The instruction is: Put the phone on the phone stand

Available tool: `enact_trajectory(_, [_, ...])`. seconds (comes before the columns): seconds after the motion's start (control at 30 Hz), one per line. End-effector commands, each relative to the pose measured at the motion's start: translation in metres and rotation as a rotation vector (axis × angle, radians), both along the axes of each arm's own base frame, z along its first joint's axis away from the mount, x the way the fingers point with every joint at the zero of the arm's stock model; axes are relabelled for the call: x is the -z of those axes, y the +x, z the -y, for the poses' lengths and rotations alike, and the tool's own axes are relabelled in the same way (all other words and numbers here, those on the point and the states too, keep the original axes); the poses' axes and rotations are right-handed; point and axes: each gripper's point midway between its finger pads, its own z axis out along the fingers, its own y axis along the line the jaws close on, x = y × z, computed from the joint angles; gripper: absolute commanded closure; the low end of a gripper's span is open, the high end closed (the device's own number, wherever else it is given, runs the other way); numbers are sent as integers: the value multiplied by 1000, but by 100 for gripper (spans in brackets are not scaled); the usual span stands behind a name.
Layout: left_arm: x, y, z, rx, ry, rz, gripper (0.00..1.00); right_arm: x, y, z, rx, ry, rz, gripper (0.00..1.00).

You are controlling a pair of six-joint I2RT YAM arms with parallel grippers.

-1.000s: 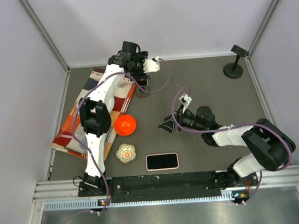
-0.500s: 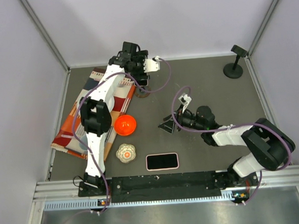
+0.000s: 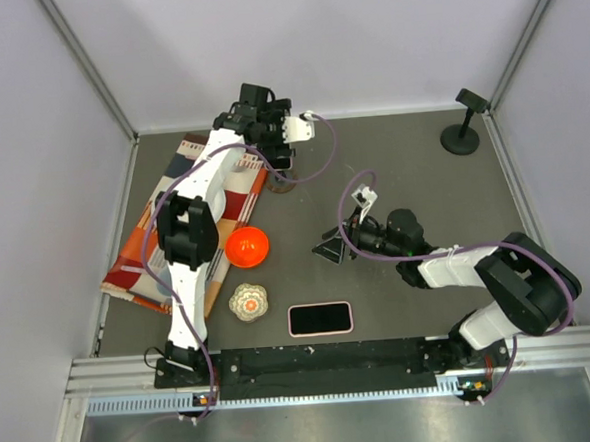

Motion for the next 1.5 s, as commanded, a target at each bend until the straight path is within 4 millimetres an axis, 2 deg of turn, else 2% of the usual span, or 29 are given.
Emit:
enact_trajectory(0.0, [-39, -5, 6, 21, -75, 72, 1, -26, 10, -5, -2, 54, 73, 21])
enact_trajectory(0.17, [-49, -4, 4, 20, -78, 95, 1, -27, 10, -5, -2, 57, 77, 21])
enact_trajectory(0.5, [-55, 0, 7, 20, -113, 99, 1, -27, 9, -5, -5, 58, 75, 21])
enact_trajectory(0.53, [-61, 0, 8, 23, -122, 106, 1, -27, 10, -5, -5, 59, 76, 21])
enact_trajectory(0.77, [-59, 3, 4, 15, -95, 113, 1, -27, 9, -5, -5, 58, 75, 21])
enact_trajectory(1.13, [-70, 4, -2, 1, -90, 139, 1, -27, 10, -5, -7, 56, 75, 21])
enact_trajectory(1.47, [-119, -9, 1, 26, -161, 224, 1, -26, 10, -6, -7, 54, 73, 21])
